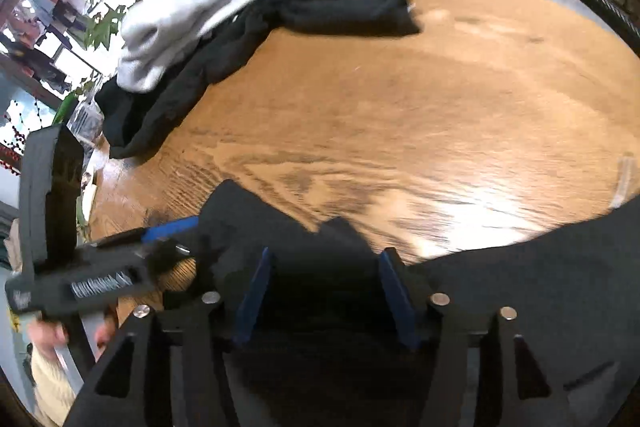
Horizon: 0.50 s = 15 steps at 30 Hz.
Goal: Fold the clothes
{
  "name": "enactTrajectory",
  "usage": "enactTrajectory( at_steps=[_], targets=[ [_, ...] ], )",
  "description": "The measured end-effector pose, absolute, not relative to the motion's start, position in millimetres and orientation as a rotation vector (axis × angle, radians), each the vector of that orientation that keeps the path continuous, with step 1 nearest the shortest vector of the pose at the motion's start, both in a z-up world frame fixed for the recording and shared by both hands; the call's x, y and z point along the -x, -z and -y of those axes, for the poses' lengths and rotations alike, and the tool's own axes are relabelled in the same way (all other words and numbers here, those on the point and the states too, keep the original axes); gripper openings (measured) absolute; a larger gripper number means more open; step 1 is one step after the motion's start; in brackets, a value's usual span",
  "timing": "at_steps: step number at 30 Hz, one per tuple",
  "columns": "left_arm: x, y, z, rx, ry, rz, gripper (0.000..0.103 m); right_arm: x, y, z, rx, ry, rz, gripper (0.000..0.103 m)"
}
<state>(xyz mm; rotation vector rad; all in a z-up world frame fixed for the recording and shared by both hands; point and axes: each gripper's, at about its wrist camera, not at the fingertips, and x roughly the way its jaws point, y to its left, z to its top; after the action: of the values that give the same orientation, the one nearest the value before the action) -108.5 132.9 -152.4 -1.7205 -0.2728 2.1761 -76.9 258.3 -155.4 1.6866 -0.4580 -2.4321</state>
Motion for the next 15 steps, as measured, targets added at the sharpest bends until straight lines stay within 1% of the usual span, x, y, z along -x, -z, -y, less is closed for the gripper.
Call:
enactTrajectory(
  at_steps=[1,2,3,4,5,7,9,12,14,15],
  targets=[
    [108,154,-133,1.722,-2.19,0.261,0.021,78,156,-256,-1.673,2.444,0.454,0.055],
    [107,153,-132,1.713,-2.201,0.276,0.009,79,156,-253,-1.659,2.456,0.449,0.039],
    [106,153,-130,1.692,-2.195,0.317,0.007,81,156,-250,-1.645,2.468,0.445,0.03],
    [105,149,-127,1.659,-2.204,0.363,0.006,82,156,-248,-1.631,2.48,0.441,0.018],
    [104,145,-123,1.624,-2.215,0.41,0.005,83,156,-245,-1.617,2.491,0.436,0.01],
    [98,127,-116,1.513,-2.249,0.461,0.005,85,153,-242,-1.573,2.522,0.434,0.005],
    [88,105,-115,1.403,-2.288,0.435,0.005,72,120,-250,-1.397,2.621,0.432,0.001],
    [55,63,-114,1.174,-2.333,0.335,0.005,46,78,-257,-1.189,2.707,0.365,0.001],
    [40,56,-115,1.156,-2.334,0.302,0.004,25,60,-261,-1.121,2.714,0.32,0.001],
    [34,61,-115,1.178,-2.308,0.29,0.004,21,62,-263,-1.173,2.699,0.327,0.003]
  ],
)
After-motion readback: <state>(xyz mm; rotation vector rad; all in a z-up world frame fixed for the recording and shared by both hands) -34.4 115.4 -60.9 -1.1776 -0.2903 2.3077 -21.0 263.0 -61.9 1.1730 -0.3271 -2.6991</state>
